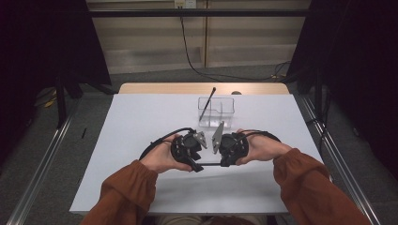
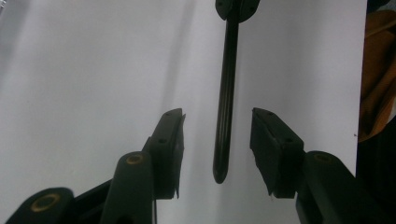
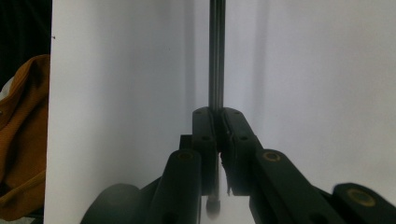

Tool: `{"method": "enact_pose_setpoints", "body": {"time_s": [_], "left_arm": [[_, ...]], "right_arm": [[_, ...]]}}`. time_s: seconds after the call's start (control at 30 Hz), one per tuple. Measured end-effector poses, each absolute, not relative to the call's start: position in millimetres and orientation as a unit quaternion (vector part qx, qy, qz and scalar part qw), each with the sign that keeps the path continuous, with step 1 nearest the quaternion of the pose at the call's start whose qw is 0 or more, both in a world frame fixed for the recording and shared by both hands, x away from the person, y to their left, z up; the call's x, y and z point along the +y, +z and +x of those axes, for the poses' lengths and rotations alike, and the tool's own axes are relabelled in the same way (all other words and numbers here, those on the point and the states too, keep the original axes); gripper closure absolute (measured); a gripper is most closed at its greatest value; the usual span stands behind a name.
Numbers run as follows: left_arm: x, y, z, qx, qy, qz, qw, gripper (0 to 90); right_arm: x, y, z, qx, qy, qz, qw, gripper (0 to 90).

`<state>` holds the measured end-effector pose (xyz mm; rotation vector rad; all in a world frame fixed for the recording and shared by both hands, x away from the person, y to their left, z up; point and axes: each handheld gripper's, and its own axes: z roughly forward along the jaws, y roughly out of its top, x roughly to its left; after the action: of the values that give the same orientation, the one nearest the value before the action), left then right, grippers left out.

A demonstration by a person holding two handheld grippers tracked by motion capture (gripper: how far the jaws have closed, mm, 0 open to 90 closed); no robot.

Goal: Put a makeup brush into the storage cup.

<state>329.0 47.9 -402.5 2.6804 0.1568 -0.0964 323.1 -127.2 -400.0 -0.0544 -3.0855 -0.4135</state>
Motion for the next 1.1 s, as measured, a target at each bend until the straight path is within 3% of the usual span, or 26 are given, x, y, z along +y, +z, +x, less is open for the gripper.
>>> {"method": "enact_pose_setpoints", "body": {"time_s": [0.6,1.1], "left_arm": [[41,-411,334,0.066,-0.063,0.97,0.226,81.0],[42,-412,333,0.059,-0.083,0.97,0.221,83.8]], "right_arm": [[-126,-402,323,-0.991,-0.137,-0.009,0.004,84.8],[-128,-404,324,-0.989,-0.147,0.001,0.005,83.8]]}}
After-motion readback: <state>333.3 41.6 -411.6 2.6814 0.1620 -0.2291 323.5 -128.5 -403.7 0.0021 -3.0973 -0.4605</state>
